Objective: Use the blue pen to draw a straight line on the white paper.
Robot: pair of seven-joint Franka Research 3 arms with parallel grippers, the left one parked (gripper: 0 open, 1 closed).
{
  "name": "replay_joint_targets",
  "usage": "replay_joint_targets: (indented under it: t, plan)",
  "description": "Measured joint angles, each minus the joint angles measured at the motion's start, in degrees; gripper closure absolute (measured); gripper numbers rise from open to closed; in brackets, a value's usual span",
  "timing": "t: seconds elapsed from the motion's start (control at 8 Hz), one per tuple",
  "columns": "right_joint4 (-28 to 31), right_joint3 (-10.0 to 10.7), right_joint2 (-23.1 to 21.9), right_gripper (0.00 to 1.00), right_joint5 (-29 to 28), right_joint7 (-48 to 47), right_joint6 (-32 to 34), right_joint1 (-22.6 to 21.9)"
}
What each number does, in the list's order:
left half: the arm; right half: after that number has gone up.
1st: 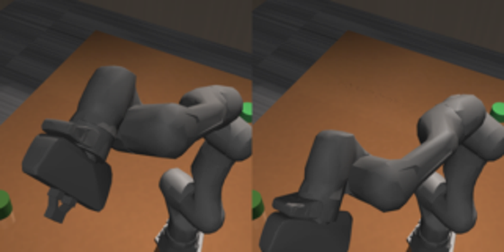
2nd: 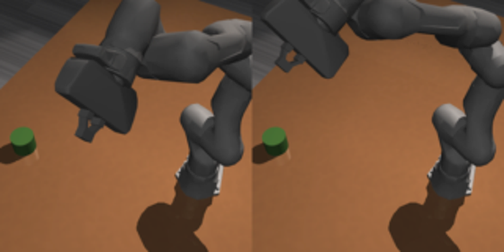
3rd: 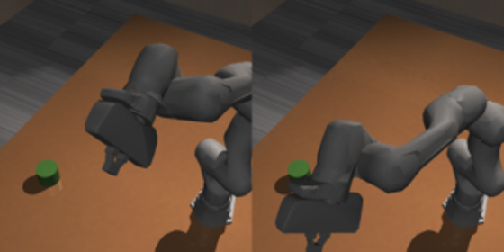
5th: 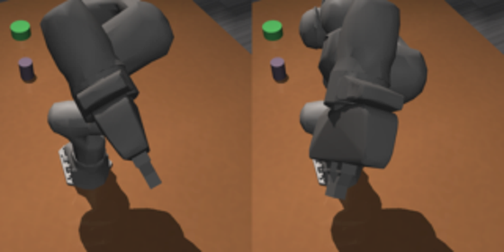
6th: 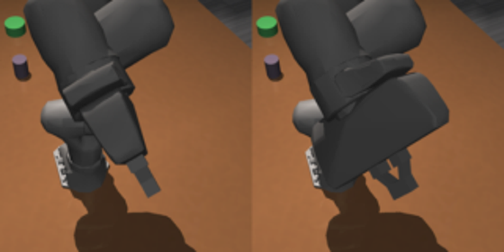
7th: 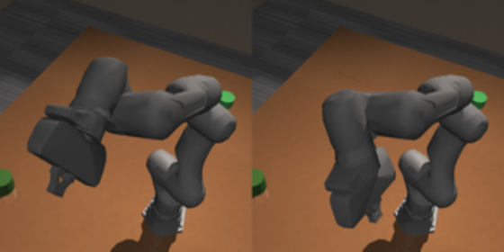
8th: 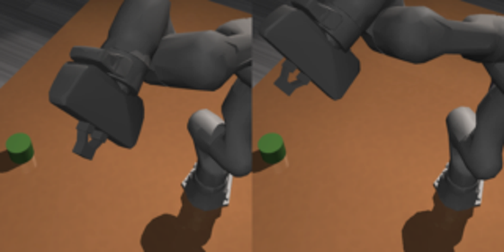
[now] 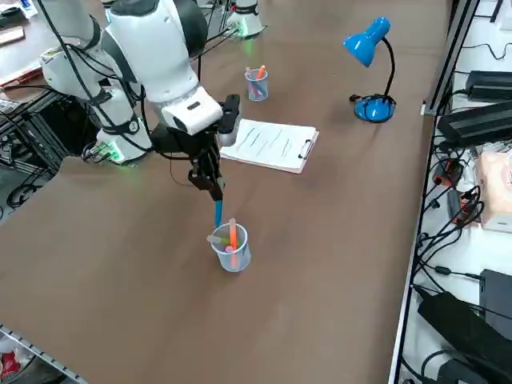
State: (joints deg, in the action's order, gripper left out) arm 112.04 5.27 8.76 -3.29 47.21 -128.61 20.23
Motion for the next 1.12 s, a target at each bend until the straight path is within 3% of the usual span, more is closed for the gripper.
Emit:
replay_joint_targets:
  t: [0.38,0.88,1.0,1.12]
  plan:
    - [-3.90,-0.14,3.87,0.81,-1.54,0.96,-0.42,0.66]
    - [-4.07,-0.37,5.60,0.78,-2.20,0.97,-1.11,0.66]
    - [-4.07,-0.38,5.80,0.66,-2.21,0.97,-1.12,0.67]
    - [-4.16,-0.39,5.82,0.46,-2.23,0.97,-1.12,0.67]
